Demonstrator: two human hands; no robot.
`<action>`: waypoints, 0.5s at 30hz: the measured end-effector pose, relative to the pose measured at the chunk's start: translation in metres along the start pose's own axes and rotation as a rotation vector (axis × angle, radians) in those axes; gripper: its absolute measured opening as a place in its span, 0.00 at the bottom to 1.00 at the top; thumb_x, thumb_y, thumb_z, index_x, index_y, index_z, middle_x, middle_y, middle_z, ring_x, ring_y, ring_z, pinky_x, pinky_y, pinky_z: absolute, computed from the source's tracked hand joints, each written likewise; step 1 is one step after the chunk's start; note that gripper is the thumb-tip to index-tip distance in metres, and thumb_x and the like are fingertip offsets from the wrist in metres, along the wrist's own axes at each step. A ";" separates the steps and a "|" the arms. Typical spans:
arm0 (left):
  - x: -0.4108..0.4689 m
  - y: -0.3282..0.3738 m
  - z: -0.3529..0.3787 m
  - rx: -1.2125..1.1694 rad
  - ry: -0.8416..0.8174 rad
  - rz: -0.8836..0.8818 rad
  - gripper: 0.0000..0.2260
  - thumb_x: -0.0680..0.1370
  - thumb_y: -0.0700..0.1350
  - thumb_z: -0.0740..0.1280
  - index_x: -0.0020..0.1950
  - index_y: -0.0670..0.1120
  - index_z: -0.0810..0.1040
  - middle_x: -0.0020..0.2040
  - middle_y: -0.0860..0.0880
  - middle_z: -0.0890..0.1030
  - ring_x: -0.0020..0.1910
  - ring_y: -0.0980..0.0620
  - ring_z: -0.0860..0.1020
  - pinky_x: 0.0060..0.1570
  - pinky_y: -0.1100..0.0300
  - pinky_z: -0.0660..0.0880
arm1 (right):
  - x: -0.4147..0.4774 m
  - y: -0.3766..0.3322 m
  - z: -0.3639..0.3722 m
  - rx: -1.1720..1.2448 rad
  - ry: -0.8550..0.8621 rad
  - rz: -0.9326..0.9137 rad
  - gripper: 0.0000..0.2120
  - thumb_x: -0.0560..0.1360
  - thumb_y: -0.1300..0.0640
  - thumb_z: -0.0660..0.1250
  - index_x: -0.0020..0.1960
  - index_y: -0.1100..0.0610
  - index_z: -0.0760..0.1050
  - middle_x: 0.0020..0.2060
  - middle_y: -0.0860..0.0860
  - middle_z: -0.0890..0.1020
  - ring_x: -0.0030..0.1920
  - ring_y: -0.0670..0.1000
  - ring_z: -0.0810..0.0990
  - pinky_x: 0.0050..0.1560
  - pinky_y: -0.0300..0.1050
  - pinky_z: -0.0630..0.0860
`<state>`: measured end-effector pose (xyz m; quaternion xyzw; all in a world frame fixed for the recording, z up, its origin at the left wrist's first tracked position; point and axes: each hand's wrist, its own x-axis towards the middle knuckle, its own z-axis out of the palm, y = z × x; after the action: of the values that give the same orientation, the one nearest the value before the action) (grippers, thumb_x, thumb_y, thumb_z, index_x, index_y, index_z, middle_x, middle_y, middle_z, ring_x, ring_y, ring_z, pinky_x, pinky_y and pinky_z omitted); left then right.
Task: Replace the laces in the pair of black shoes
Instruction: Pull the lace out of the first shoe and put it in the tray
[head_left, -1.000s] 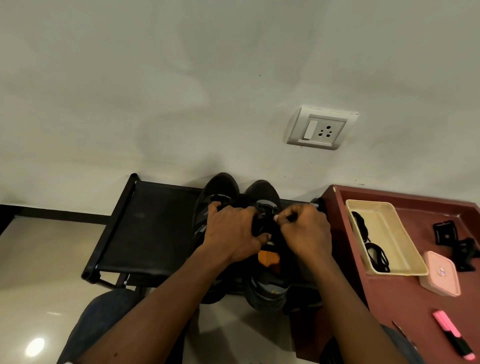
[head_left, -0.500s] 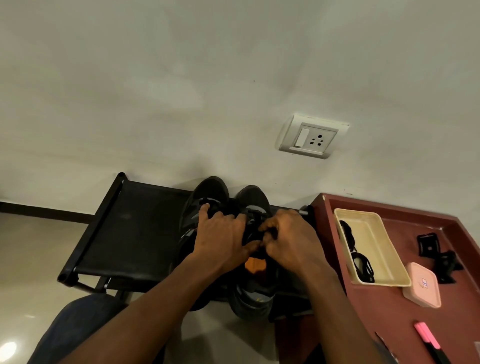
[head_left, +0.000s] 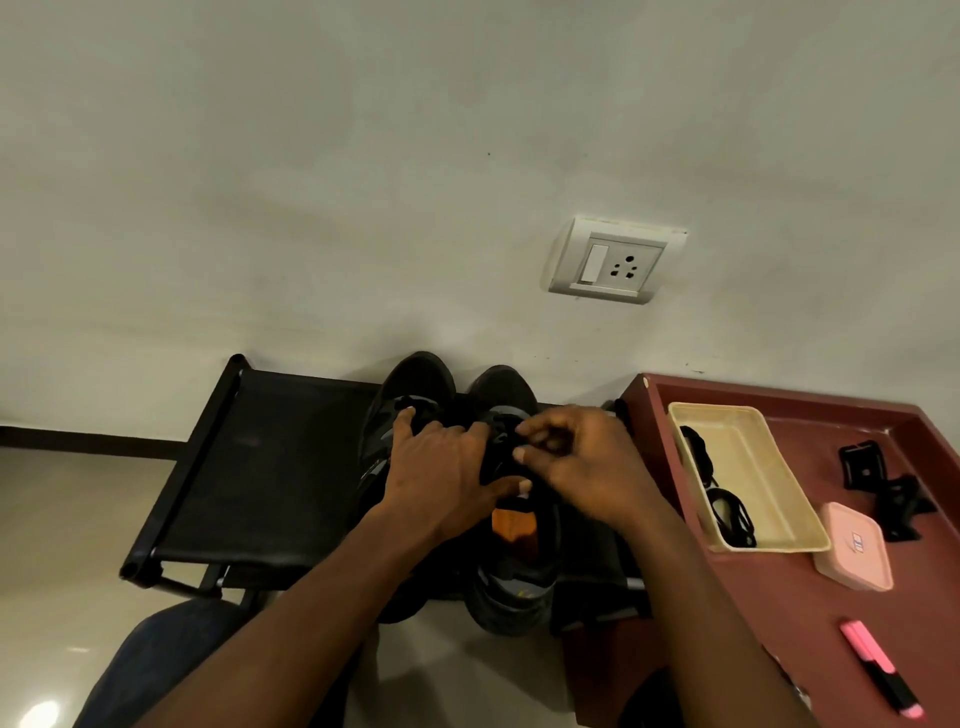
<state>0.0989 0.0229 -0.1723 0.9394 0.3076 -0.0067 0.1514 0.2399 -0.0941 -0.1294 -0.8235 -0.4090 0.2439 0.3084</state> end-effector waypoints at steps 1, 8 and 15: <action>0.000 0.000 0.000 0.007 -0.005 -0.001 0.29 0.75 0.75 0.59 0.64 0.55 0.74 0.56 0.53 0.83 0.64 0.49 0.78 0.78 0.37 0.49 | 0.000 0.000 0.003 -0.163 -0.046 -0.028 0.12 0.75 0.51 0.77 0.58 0.45 0.84 0.52 0.42 0.83 0.53 0.42 0.80 0.57 0.45 0.80; 0.001 -0.002 -0.002 -0.010 -0.027 0.012 0.32 0.73 0.76 0.61 0.66 0.55 0.74 0.59 0.54 0.82 0.66 0.50 0.77 0.79 0.38 0.49 | -0.001 -0.003 0.009 -0.392 0.042 -0.099 0.03 0.78 0.52 0.72 0.48 0.44 0.83 0.46 0.40 0.80 0.46 0.42 0.79 0.44 0.37 0.74; 0.000 -0.001 -0.005 -0.043 -0.040 0.001 0.30 0.74 0.75 0.63 0.66 0.56 0.73 0.59 0.54 0.82 0.65 0.50 0.77 0.78 0.36 0.52 | 0.005 0.000 0.004 0.306 0.221 0.175 0.04 0.75 0.54 0.77 0.41 0.49 0.86 0.40 0.42 0.87 0.46 0.45 0.86 0.50 0.47 0.81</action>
<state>0.0980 0.0246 -0.1676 0.9358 0.3040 -0.0187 0.1777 0.2399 -0.0882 -0.1333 -0.8212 -0.2579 0.2371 0.4505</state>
